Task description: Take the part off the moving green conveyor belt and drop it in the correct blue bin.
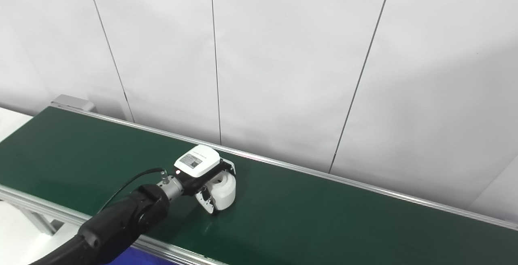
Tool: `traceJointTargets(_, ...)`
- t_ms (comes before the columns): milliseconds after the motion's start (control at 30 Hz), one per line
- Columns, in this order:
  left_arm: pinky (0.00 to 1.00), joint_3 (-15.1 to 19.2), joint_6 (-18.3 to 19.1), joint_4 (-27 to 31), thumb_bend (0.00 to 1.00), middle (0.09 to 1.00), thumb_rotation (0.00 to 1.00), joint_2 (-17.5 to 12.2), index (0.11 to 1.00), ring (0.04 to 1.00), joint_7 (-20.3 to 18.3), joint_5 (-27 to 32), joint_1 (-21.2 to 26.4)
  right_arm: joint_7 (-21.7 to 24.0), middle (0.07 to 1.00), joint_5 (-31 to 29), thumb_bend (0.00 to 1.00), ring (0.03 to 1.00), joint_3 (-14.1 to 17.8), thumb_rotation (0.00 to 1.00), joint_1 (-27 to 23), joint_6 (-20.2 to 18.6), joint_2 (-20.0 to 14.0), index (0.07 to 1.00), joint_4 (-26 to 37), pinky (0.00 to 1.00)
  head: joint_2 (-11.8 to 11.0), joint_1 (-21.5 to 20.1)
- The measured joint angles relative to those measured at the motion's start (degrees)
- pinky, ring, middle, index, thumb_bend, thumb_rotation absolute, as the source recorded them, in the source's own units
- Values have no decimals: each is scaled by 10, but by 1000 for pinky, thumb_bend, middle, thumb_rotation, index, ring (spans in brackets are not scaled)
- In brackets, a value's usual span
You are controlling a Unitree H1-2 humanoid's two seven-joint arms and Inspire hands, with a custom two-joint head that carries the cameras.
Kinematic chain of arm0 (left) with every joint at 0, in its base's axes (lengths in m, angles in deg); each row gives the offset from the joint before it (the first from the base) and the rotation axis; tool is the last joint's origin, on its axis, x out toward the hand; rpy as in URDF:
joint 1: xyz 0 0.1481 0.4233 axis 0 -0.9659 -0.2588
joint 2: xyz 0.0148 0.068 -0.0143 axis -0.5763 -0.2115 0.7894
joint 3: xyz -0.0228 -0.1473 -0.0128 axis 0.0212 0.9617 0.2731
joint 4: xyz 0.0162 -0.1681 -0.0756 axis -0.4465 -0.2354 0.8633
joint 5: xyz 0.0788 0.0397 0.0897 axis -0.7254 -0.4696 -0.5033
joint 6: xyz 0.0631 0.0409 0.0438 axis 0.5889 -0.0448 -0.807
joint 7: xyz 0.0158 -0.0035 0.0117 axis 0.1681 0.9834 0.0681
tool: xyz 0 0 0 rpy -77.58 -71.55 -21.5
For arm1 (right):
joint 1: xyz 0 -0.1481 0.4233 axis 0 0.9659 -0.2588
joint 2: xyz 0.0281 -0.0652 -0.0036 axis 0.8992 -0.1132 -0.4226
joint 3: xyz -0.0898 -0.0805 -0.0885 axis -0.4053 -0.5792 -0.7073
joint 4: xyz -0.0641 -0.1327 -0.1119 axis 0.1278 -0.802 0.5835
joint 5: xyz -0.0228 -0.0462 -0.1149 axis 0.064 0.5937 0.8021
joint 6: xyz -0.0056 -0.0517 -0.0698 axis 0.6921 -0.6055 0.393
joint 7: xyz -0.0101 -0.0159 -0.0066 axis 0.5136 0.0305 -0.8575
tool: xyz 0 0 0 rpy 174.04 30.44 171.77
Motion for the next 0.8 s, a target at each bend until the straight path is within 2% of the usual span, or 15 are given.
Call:
traceJointTargets(67, 322, 3, 5, 15, 518, 421, 0, 0, 514, 384, -8, 2, -5, 0, 967, 0, 924, 954, 0, 929, 0, 0, 0, 999, 1, 866, 5, 1)
traceJointTargets(133, 338, 10, 8, 47, 519, 424, 0, -1, 514, 392, -20, 7, -14, 0, 976, 0, 923, 962, 0, 931, 1, 0, 0, 1000, 2, 867, 24, 1)
traceJointTargets(167, 339, 15, 10, 71, 519, 425, 0, -2, 514, 393, -29, 12, -19, 1, 977, 0, 923, 963, -1, 931, 1, 0, -1, 1000, 3, 867, 24, 1)
traceJointTargets(233, 377, 23, 17, 119, 521, 460, 0, -5, 505, 431, -53, 18, -24, 3, 979, 0, 914, 969, -1, 917, 2, 0, -1, 1000, 5, 878, 58, -6)
traceJointTargets(300, 385, 33, 21, 172, 520, 464, 0, -10, 508, 443, -79, 27, -29, 8, 982, 0, 914, 975, -2, 918, 4, 0, -1, 1000, 11, 893, 61, -7)
traceJointTargets(367, 382, 49, 28, 236, 519, 465, 0, -16, 512, 448, -110, 42, -34, 9, 983, 0, 917, 979, -4, 924, 6, 0, -1, 1000, 16, 904, 77, -9)
traceJointTargets(433, 334, 61, 36, 284, 517, 436, 0, -17, 518, 392, -134, 53, -38, 11, 984, 1, 920, 982, -5, 924, 8, -2, -1, 1000, 23, 930, 107, -10)
traceJointTargets(500, 332, 72, 44, 332, 518, 437, 0, -17, 519, 394, -160, 64, -51, 15, 982, 5, 921, 981, -8, 922, 10, -6, 0, 1000, 28, 949, 116, -8)
traceJointTargets(567, 341, 79, 45, 369, 517, 445, 0, -17, 520, 406, -178, 74, -68, 15, 984, 9, 932, 982, -9, 937, 14, -10, 1, 1000, 38, 953, 150, -4)
traceJointTargets(633, 351, 87, 46, 403, 517, 456, 0, -17, 517, 416, -199, 75, -91, 16, 985, 13, 942, 982, -9, 961, 16, -12, 1, 1000, 51, 956, 150, -4)
traceJointTargets(667, 350, 90, 46, 414, 518, 459, 0, -17, 516, 415, -207, 76, -99, 16, 986, 13, 942, 982, -9, 972, 16, -12, 1, 1000, 54, 958, 167, -2)
traceJointTargets(700, 346, 94, 46, 426, 518, 460, 0, -17, 516, 410, -215, 79, -108, 15, 986, 14, 939, 982, -9, 980, 17, -13, 1, 1000, 58, 960, 167, -2)
traceJointTargets(767, 340, 100, 47, 451, 518, 458, 0, -17, 515, 404, -232, 87, -124, 16, 989, 14, 933, 986, -8, 993, 20, -13, 1, 1000, 70, 973, 200, 6)
traceJointTargets(800, 340, 104, 47, 465, 518, 458, 0, -17, 514, 404, -240, 88, -133, 17, 990, 13, 929, 988, -8, 998, 20, -13, 1, 1000, 76, 978, 204, 7)
